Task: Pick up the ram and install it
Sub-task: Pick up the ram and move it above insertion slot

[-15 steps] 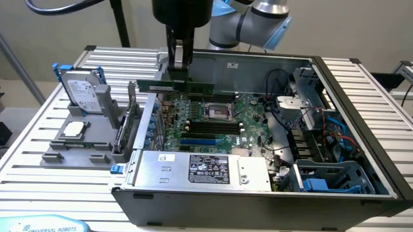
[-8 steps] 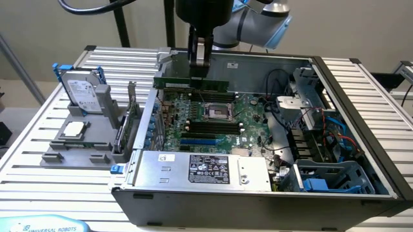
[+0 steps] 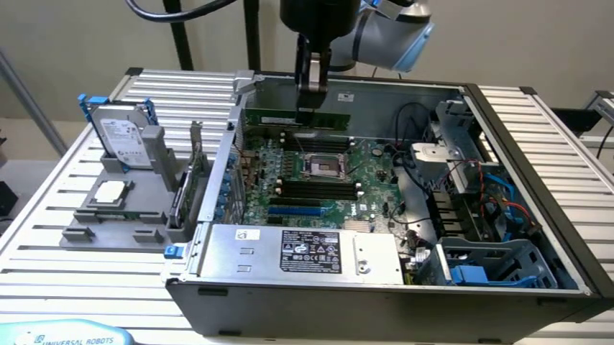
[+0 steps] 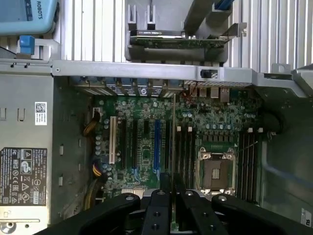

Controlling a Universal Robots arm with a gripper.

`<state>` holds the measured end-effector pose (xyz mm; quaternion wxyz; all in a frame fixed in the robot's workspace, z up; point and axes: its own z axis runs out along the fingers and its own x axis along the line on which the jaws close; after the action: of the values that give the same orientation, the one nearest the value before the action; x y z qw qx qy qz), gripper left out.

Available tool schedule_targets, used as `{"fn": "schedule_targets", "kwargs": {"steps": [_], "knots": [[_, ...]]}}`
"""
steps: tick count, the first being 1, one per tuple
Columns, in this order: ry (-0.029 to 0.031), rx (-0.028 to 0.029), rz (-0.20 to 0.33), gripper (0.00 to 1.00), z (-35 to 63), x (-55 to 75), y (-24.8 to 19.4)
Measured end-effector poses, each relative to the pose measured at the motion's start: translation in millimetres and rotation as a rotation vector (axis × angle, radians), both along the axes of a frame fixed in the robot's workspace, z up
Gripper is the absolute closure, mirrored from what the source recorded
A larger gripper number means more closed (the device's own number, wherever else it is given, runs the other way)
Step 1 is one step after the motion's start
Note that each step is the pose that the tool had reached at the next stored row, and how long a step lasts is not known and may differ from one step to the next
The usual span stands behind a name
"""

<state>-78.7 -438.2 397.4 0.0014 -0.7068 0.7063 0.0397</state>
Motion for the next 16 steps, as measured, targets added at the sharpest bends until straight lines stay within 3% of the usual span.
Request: {"fn": "schedule_targets", "kwargs": {"steps": [9, 14, 16], "knots": [[-0.0001, 0.0005, 0.000, 0.86, -13.0, 17.8, 27.5], [0.0000, 0.0010, 0.000, 0.86, -20.8, 32.2, 38.9], [-0.0001, 0.0016, 0.000, 0.86, -24.1, 36.8, 41.1]]}}
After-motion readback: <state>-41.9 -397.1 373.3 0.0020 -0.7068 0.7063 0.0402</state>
